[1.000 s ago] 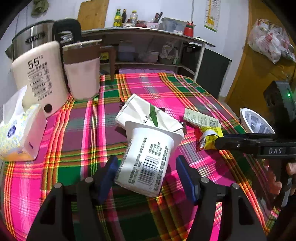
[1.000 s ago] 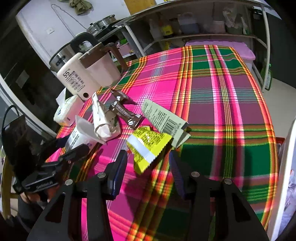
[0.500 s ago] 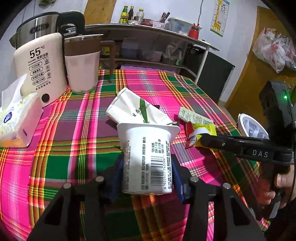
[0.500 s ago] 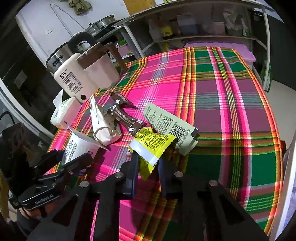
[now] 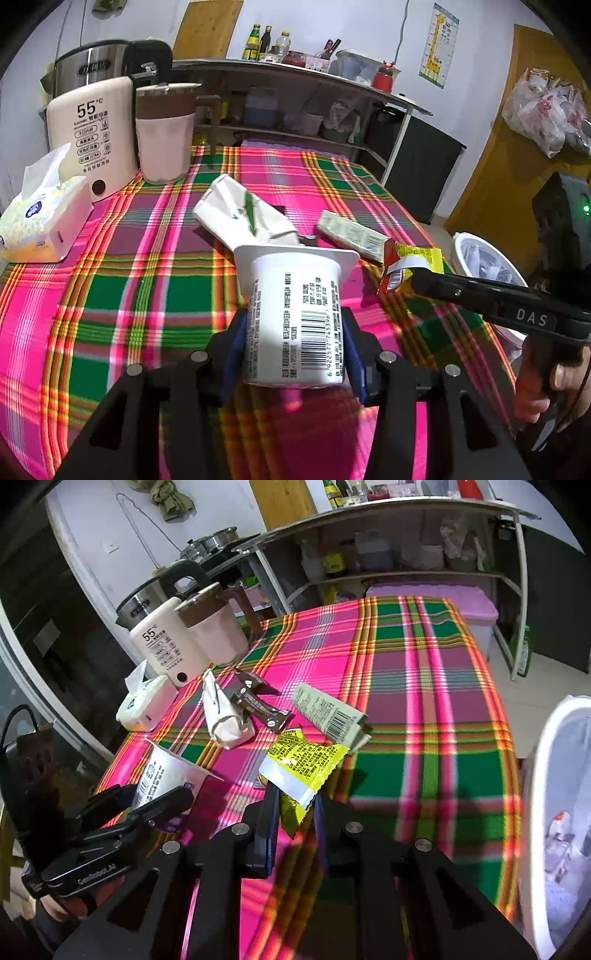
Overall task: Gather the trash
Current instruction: 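Carry the yogurt cup and yellow wrapper over the bin and open both tools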
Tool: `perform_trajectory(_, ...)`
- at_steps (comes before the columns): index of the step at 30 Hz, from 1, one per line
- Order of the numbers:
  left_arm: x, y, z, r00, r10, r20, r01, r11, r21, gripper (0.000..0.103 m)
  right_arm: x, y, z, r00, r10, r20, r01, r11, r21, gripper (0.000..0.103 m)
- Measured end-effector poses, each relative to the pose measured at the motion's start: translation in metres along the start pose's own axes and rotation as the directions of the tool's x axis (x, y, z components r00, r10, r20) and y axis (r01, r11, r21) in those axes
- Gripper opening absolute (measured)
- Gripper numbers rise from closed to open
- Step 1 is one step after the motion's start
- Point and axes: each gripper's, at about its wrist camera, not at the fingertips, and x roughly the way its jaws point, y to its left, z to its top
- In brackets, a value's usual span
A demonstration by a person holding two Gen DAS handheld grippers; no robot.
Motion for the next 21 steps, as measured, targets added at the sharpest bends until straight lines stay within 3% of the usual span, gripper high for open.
perform_trajectory(21,-0.049,-0.078,-0.021,0.997,-0.069,0.047,0.066,0.997,0.05,0.05,-0.105,-0.001,-0.05,0.99,-0.068,0.126,0.073,0.997,-0.035,0.018)
